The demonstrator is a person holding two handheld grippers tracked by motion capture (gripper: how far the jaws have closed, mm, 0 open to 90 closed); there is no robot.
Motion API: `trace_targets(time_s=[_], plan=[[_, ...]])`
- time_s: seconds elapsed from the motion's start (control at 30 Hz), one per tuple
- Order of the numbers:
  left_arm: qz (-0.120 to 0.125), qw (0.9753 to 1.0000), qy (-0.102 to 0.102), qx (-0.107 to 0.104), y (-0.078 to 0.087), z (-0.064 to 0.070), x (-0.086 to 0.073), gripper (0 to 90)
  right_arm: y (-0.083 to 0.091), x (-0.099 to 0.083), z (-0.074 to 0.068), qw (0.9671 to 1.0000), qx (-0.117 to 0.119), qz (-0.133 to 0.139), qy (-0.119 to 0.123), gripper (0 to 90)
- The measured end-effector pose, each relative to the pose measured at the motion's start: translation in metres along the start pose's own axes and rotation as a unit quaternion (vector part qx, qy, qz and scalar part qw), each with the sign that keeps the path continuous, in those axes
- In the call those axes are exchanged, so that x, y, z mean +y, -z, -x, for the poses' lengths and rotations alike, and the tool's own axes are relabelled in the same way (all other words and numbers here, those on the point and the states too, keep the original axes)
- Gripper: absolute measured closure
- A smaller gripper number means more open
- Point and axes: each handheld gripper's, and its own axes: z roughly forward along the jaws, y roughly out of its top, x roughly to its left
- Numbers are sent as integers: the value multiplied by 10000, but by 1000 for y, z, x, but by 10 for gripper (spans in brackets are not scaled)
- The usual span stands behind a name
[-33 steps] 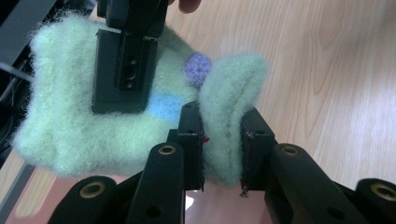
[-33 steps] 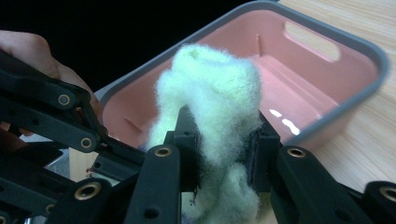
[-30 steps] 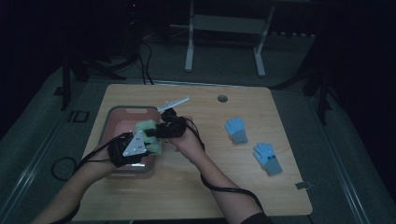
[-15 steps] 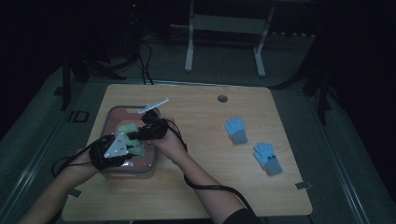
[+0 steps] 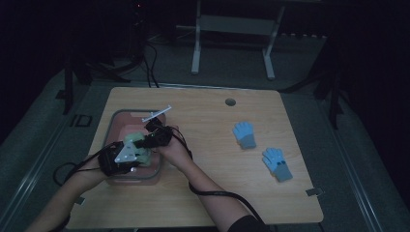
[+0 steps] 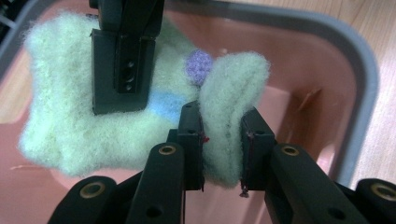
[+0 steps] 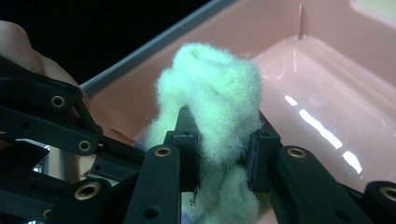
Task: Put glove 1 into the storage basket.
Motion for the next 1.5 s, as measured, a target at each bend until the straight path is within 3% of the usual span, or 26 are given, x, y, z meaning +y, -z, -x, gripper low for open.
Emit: trace_targets(time_s=[0.17,0.27,0.37,0.57,0.73,0.83,1.07,1.33,1.5], plan=[[-136,9998,68,-127,-13,-4,-1,747,-12,1,4,9992,-268,-285,36,705],[-191,9997,66,-132,-17,-6,-1,747,-14,2,4,9989,-311,-339,30,701],[-247,9995,83,-165,-22,-8,-1,746,-22,6,4,9969,-530,-576,54,649],[-442,9985,138,-294,-29,-12,0,717,-26,11,1,9938,-801,-757,124,482],[-372,9986,230,-293,-28,-14,-1,594,-25,13,3,9941,-836,-681,111,432],[-332,9989,259,-191,-26,-13,-1,519,-22,14,4,9941,-877,-632,93,391],[-268,9985,463,-148,-16,-9,4,399,1,20,2,9963,-760,-374,136,270],[-153,9978,649,-42,-5,-7,9,400,29,13,2,9976,-666,-142,122,205],[-108,9973,711,-110,-4,-5,17,402,40,2,2,9979,-604,-126,201,176]])
